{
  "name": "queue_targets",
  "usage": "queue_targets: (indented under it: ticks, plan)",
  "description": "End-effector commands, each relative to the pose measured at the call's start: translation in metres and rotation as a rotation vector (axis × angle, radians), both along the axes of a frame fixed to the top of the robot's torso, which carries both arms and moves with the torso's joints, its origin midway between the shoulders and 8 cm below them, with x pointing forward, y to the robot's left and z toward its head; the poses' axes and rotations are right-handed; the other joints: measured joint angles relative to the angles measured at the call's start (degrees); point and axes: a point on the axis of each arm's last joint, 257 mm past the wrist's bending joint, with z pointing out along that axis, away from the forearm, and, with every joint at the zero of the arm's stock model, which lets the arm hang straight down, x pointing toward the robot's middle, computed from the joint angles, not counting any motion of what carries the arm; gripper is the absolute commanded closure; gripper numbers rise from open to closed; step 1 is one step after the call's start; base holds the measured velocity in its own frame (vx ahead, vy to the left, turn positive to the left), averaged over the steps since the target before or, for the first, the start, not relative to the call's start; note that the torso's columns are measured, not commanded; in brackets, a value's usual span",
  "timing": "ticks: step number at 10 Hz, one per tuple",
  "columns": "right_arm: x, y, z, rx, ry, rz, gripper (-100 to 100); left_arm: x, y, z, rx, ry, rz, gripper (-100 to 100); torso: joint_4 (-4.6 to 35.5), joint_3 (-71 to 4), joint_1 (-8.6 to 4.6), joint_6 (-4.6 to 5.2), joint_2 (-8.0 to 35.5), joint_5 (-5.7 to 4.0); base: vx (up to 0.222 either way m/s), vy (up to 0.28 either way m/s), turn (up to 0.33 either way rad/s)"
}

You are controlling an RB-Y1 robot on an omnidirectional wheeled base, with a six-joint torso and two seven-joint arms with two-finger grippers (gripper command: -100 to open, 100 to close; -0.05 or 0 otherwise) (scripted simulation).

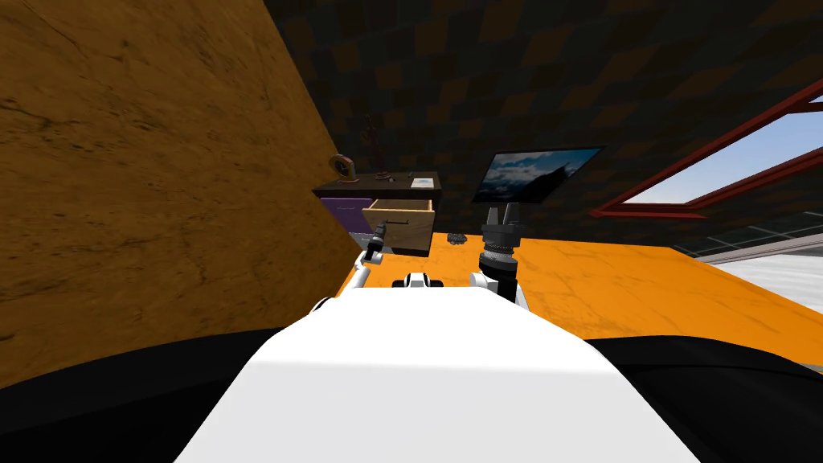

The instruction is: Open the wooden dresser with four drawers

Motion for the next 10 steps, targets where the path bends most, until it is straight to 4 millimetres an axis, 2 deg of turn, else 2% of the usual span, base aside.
queue_targets:
  ticks: [1,2,3,4,5,6,8,9,10]
  plan:
    - [0.000,0.000,0.000,0.000,0.000,0.000,0,0.021,-0.011,0.007,0.001,-0.003,-0.021,100,0.21,0.16,-0.01,-0.12,0.33,-0.07,-0.127,-0.018,0.046]
    - [0.000,0.000,0.000,0.000,0.000,0.000,0,0.021,-0.007,-0.006,0.005,0.025,-0.014,100,0.41,0.34,-0.02,-0.11,0.57,-0.12,-0.063,-0.006,0.006]
    - [0.000,0.000,0.000,0.000,0.000,0.000,0,0.021,-0.006,-0.011,0.006,0.034,-0.011,100,0.33,0.31,-0.07,-0.05,0.50,-0.11,-0.022,-0.004,-0.005]
    - [0.000,0.000,0.000,0.000,0.000,0.000,0,0.034,-0.004,0.012,-0.001,-0.010,-0.019,100,0.20,0.15,-0.04,-0.07,0.25,-0.09,-0.118,-0.027,0.058]
    - [0.000,0.000,0.000,0.000,0.000,0.000,0,0.042,-0.006,0.015,0.003,-0.008,-0.021,100,0.39,0.26,-0.04,-0.17,0.51,-0.15,-0.129,-0.031,0.049]
    - [0.000,0.000,0.000,0.000,0.000,0.000,0,0.045,-0.002,0.001,0.009,0.021,-0.012,100,0.56,0.39,-0.07,-0.13,0.67,-0.20,-0.057,-0.008,0.000]
    - [0.000,0.000,0.000,0.000,0.000,0.000,0,0.044,0.000,-0.005,0.011,0.035,-0.008,100,0.42,0.22,0.07,-0.18,0.40,-0.14,-0.003,0.003,-0.008]
    - [0.000,0.000,0.000,0.000,0.000,0.000,0,0.057,0.004,0.015,0.004,0.000,-0.011,100,0.32,0.14,0.11,-0.19,0.28,-0.11,-0.116,-0.010,0.051]
    - [0.000,0.000,0.000,0.000,0.000,0.000,0,0.066,0.002,0.020,0.009,-0.001,-0.011,100,0.50,0.35,0.14,-0.32,0.68,-0.15,-0.147,-0.018,0.030]
